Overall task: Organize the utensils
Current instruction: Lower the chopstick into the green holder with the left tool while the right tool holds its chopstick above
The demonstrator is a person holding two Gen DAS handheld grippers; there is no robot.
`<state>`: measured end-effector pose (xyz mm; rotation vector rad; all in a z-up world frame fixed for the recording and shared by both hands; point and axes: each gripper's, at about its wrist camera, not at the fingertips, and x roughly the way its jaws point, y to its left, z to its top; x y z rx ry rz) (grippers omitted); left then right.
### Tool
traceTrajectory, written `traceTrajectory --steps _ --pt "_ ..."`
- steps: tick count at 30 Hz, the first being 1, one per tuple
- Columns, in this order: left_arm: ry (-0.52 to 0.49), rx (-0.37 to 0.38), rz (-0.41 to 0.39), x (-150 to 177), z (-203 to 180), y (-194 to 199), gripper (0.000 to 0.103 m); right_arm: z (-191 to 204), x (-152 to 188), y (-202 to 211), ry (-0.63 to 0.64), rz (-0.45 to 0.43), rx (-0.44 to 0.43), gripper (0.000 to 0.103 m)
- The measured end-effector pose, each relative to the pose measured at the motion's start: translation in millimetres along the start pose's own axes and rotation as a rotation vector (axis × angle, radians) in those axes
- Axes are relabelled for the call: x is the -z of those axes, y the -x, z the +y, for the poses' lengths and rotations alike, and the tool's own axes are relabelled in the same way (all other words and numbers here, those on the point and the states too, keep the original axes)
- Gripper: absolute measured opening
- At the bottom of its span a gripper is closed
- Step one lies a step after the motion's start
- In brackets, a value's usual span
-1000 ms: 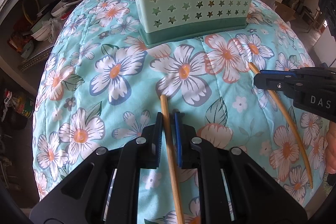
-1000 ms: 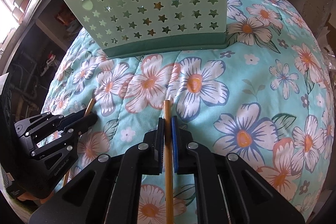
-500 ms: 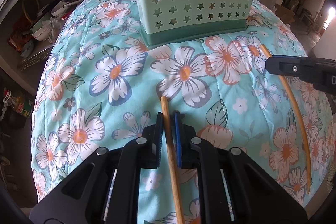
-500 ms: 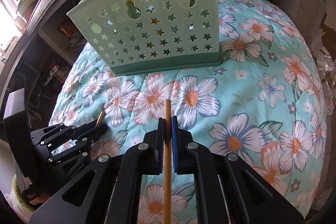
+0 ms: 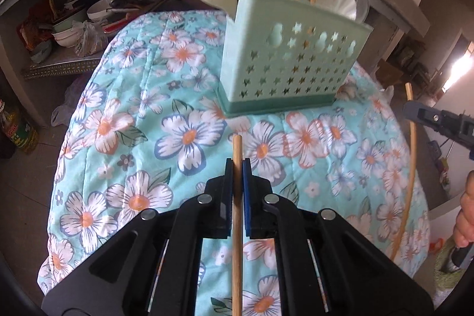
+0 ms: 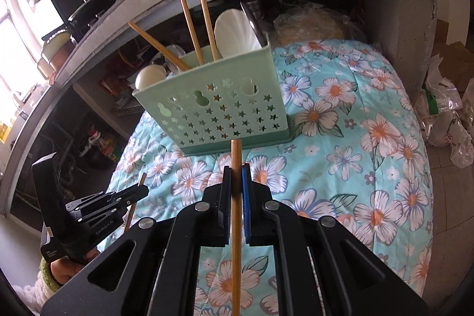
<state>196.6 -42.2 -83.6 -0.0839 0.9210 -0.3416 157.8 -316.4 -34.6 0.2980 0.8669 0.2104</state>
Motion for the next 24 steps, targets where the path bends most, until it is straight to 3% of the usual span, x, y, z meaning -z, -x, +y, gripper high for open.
traceTrajectory --steps 5,10,16,24 --pt "0.016 0.124 -0.102 -17 -1 40 0.005 6 -7 30 -0.002 -0.085 -0.014 0.007" --pt "0.01 0.213 -0.115 -26 -1 63 0.005 4 -6 49 -0.023 -0.143 -0.028 0.007" --pt "-0.013 0.247 -0.189 -43 -6 94 0.005 -5 -8 67 -0.047 -0.2 -0.054 0.007" --pt "-0.047 0.292 -0.361 -93 -25 142 0.005 -24 -7 74 -0.082 -0.23 -0.089 0.007"
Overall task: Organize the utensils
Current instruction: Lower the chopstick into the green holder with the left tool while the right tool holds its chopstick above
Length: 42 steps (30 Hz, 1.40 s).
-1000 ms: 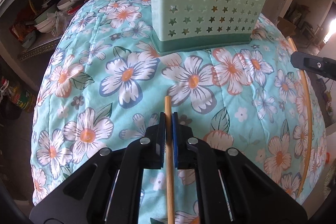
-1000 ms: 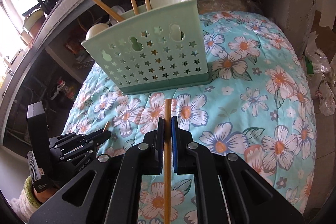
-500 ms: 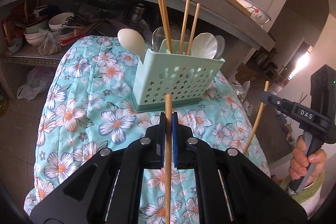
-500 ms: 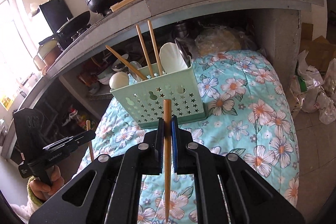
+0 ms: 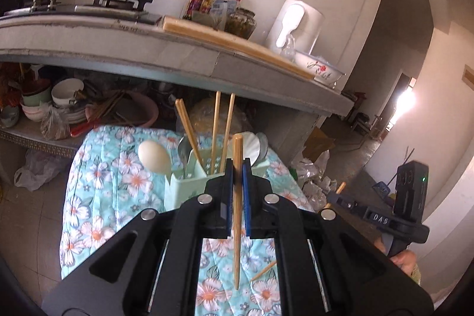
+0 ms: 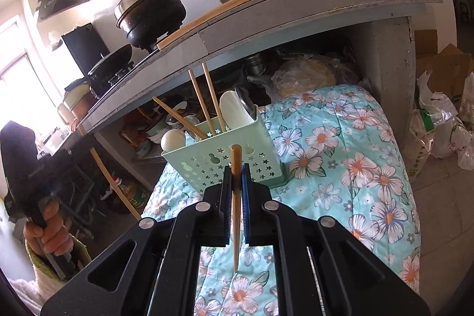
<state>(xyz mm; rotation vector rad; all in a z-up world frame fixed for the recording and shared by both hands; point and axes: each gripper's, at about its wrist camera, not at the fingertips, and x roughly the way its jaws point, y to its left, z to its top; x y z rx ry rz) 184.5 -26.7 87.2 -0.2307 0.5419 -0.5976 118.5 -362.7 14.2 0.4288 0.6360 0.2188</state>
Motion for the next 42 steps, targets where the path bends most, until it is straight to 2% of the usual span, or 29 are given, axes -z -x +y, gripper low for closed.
traceTrajectory --steps 9,16,22,27,35,42 --pt "-0.035 -0.003 -0.197 -66 -24 -4 0.005 -24 -1 2 -0.046 -0.015 -0.031 0.007" --pt "-0.063 -0.082 -0.262 -94 -31 -32 0.005 -32 0 -3 -0.057 -0.01 -0.049 0.007" --pt "-0.068 -0.147 -0.246 -93 -19 -66 0.005 -36 2 -11 -0.065 0.003 -0.061 0.007" --pt "-0.043 -0.166 -0.201 -87 -4 -90 0.005 -41 2 -15 -0.076 0.009 -0.065 0.007" --pt "-0.009 -0.155 -0.084 -65 12 -122 0.005 -45 2 -20 -0.091 0.018 -0.07 0.007" --pt "-0.024 -0.138 0.018 -41 15 -139 0.005 -43 2 -18 -0.089 0.016 -0.067 0.007"
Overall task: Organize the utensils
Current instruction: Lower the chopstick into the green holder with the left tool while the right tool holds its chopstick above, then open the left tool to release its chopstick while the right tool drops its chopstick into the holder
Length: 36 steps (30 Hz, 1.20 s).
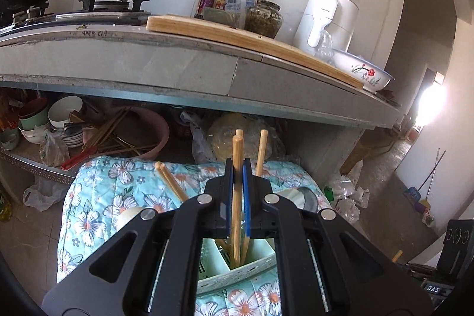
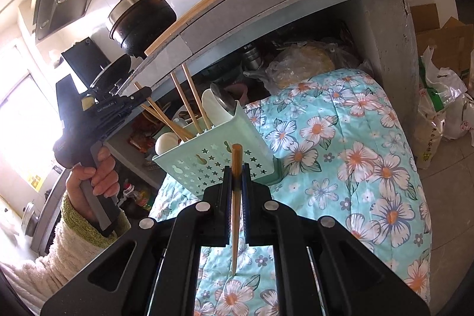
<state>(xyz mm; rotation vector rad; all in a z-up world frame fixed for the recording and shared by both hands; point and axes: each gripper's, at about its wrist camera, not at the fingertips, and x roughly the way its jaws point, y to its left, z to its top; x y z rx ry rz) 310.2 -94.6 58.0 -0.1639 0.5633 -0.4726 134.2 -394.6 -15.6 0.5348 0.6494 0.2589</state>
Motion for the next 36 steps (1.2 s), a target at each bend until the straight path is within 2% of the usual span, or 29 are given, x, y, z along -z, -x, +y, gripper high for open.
traceTrajectory --steps 2,3,4,6,9,16,21,25,30,33,36 --pt "-0.002 0.01 0.014 5 0 -1 0.006 1 0 2 0.003 -0.003 0.001 0.007" --pt "-0.003 0.015 0.021 7 0 0 0.01 2 0 3 0.006 -0.006 0.002 0.007" --pt "-0.003 0.017 0.025 9 0 1 0.014 2 0 4 0.007 -0.008 0.003 0.007" --pt "-0.001 0.018 0.015 12 0 6 0.035 3 -1 6 0.01 -0.011 0.008 0.007" --pt "-0.009 0.028 -0.018 15 -2 16 0.044 5 -4 8 0.016 -0.017 0.019 0.007" --pt "-0.011 0.04 -0.101 29 1 54 0.055 22 -23 22 0.06 -0.073 0.052 0.006" --pt "-0.011 0.027 -0.124 48 12 85 0.067 45 -48 42 0.12 -0.159 0.062 0.006" --pt "-0.024 -0.012 -0.092 71 23 99 0.074 69 -75 64 0.167 -0.259 0.052 0.006" --pt "-0.008 -0.046 -0.021 107 40 107 0.076 92 -108 80 0.193 -0.367 0.017 0.006" --pt "0.014 -0.055 0.008 125 50 110 0.076 104 -128 73 0.189 -0.39 -0.014 0.006" --pt "0.026 -0.06 0.017 136 56 113 0.076 116 -143 54 0.188 -0.371 -0.036 0.006"
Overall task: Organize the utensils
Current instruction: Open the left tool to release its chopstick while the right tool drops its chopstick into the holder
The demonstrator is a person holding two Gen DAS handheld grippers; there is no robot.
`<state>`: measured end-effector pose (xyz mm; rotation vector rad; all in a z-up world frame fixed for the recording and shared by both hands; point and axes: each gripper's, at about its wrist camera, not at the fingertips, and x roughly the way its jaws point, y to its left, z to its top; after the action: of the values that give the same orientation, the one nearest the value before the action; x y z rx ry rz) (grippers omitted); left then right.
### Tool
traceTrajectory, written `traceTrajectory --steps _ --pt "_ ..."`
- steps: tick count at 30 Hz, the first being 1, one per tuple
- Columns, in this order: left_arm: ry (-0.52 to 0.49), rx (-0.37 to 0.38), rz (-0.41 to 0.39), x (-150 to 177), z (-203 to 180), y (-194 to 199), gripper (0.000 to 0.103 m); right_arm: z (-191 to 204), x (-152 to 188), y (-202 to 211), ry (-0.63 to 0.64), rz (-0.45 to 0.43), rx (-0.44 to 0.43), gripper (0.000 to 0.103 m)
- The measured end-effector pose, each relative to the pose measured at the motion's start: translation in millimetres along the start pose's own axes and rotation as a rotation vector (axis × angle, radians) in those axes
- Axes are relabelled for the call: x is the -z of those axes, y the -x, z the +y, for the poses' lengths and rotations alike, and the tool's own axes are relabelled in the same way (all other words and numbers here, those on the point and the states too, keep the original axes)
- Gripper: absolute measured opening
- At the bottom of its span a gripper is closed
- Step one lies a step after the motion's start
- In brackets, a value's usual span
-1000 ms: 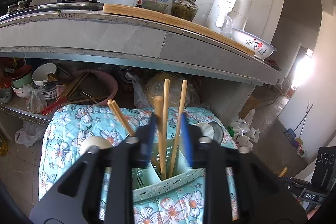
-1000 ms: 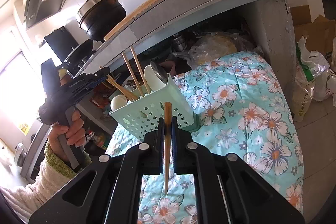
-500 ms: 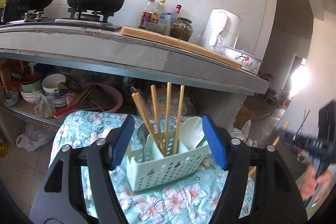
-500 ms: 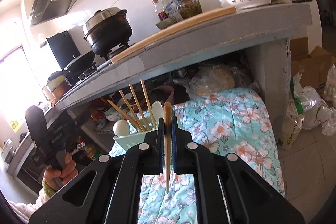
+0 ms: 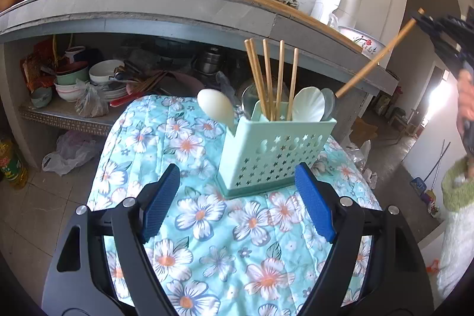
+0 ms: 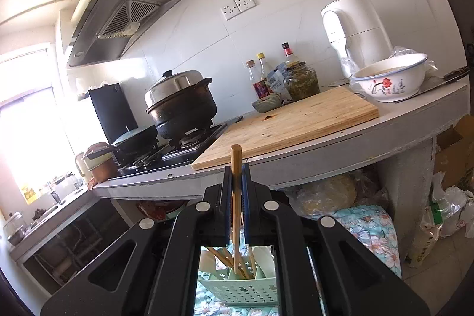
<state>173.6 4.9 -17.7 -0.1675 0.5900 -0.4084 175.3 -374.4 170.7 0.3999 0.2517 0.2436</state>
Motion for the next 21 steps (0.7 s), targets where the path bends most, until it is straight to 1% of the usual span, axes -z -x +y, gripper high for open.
traceTrajectory --steps 4,11,13,21 --pt "-0.009 -0.014 -0.008 10 4 4 0.076 13 4 -40 0.03 0.04 0.022 0.006" --pt "-0.022 -0.026 -0.011 15 8 4 0.076 16 29 -105 0.067 0.157 0.093 0.006" --pt "-0.022 -0.025 -0.013 16 10 4 0.077 16 38 -118 0.09 0.186 0.121 0.006" --pt "-0.014 -0.02 0.0 19 13 -1 0.077 19 70 -152 0.14 0.306 0.154 0.006"
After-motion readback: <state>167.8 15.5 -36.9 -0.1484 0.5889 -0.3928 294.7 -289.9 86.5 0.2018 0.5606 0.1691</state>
